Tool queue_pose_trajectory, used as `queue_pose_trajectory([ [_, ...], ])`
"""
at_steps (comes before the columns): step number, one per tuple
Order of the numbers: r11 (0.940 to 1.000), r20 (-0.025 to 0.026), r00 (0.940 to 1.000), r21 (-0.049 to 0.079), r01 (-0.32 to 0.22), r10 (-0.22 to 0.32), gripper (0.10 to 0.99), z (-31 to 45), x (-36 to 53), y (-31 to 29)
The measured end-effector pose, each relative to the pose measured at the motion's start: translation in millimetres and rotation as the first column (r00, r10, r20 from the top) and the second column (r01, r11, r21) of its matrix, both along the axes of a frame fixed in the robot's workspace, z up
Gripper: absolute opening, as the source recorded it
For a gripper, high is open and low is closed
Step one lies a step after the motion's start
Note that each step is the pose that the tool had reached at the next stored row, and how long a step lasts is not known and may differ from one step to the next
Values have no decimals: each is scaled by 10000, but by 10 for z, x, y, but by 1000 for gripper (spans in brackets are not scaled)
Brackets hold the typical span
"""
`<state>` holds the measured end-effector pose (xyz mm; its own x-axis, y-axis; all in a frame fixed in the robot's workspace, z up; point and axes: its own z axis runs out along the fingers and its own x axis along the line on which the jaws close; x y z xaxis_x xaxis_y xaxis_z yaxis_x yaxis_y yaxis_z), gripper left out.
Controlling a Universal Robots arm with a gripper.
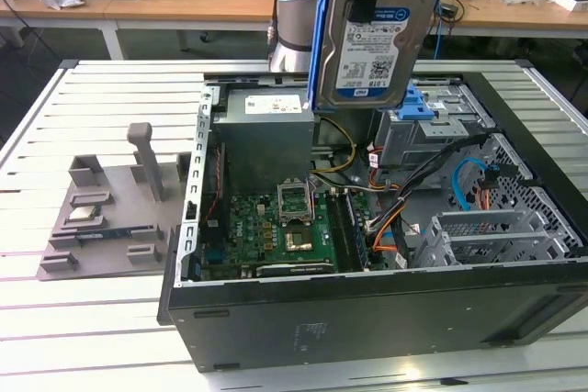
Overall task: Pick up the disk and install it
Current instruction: 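Pick up the disk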
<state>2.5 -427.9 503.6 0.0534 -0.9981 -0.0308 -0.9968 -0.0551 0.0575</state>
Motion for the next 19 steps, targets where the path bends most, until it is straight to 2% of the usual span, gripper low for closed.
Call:
queue_pose_trajectory([
  [2,10000,-1,10000,-2,1,-1,369,0,1,-69],
  [4,10000,0,10000,-1,0,0,369,0,2,-171],
  [5,10000,0,10000,0,0,0,369,-1,3,-262],
  [6,10000,0,10000,-1,0,0,369,-1,3,-306],
  [12,10000,0,10000,-2,0,0,369,-1,5,-496],
  [17,10000,0,10000,-6,0,0,369,-1,6,-678],
  [19,10000,0,10000,-8,1,-1,369,-1,6,-796],
])
